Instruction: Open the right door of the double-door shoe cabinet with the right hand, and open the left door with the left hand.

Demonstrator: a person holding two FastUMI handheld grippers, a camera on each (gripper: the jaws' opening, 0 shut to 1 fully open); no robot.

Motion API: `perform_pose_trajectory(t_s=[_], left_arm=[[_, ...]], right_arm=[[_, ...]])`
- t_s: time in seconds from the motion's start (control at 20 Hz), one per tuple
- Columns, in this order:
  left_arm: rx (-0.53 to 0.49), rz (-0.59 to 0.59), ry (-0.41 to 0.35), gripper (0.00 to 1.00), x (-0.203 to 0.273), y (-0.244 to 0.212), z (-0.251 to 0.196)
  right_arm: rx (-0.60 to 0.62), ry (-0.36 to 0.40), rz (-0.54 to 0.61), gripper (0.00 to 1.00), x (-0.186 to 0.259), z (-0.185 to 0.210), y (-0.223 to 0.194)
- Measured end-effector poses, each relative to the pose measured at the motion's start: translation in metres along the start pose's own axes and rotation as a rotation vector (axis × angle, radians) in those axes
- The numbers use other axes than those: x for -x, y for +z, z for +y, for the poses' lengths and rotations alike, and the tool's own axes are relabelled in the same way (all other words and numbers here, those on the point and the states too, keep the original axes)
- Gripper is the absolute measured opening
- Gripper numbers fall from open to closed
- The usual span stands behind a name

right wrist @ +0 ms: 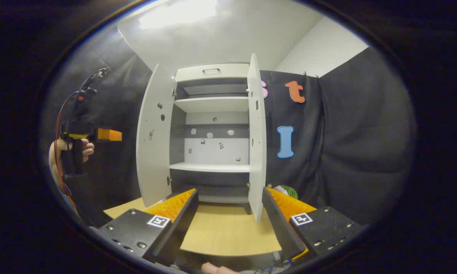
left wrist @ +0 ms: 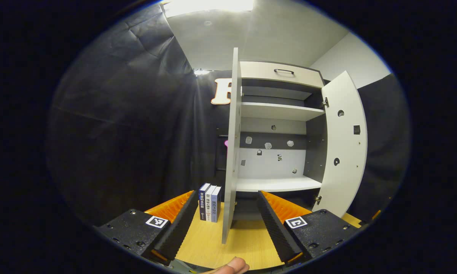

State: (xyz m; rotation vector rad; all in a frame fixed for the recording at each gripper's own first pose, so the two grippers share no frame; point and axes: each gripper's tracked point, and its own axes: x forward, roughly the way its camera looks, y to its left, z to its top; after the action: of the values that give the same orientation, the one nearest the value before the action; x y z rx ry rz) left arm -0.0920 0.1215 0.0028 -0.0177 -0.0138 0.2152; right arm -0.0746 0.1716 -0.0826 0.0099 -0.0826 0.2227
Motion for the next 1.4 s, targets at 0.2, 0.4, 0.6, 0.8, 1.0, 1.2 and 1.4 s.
perform_pose_trajectory(t_s=[0.2, 0.4, 0.6, 0.8, 1.0, 1.2, 1.4], left_arm=[[0.003, 0.033, -0.064, 0.94, 0.040, -0.036, -0.042], [-0.011, 0.021, -0.093, 0.96, 0.066, -0.060, -0.069], [-0.005, -0.013, -0.072, 0.96, 0.080, -0.074, -0.076], [-0.019, 0.001, -0.107, 0.94, 0.079, -0.096, -0.085], [-0.016, -0.004, -0.133, 0.97, 0.075, -0.097, -0.090], [-0.033, -0.031, -0.123, 0.95, 0.074, -0.088, -0.085], [-0.035, -0.028, -0.122, 0.96, 0.074, -0.088, -0.084]], right_arm=[[-0.008, -0.016, 0.004, 1.00, 0.000, -0.007, -0.001], [-0.016, -0.046, 0.005, 0.99, 0.000, -0.018, -0.001], [-0.031, -0.026, 0.005, 0.99, 0.005, -0.014, -0.004], [-0.008, -0.014, 0.009, 0.96, 0.005, -0.014, -0.010], [-0.031, -0.005, 0.016, 1.00, 0.003, -0.008, -0.014], [-0.047, -0.018, 0.008, 0.99, 0.000, -0.012, -0.009], [-0.047, -0.014, -0.004, 0.99, 0.003, -0.010, -0.003]])
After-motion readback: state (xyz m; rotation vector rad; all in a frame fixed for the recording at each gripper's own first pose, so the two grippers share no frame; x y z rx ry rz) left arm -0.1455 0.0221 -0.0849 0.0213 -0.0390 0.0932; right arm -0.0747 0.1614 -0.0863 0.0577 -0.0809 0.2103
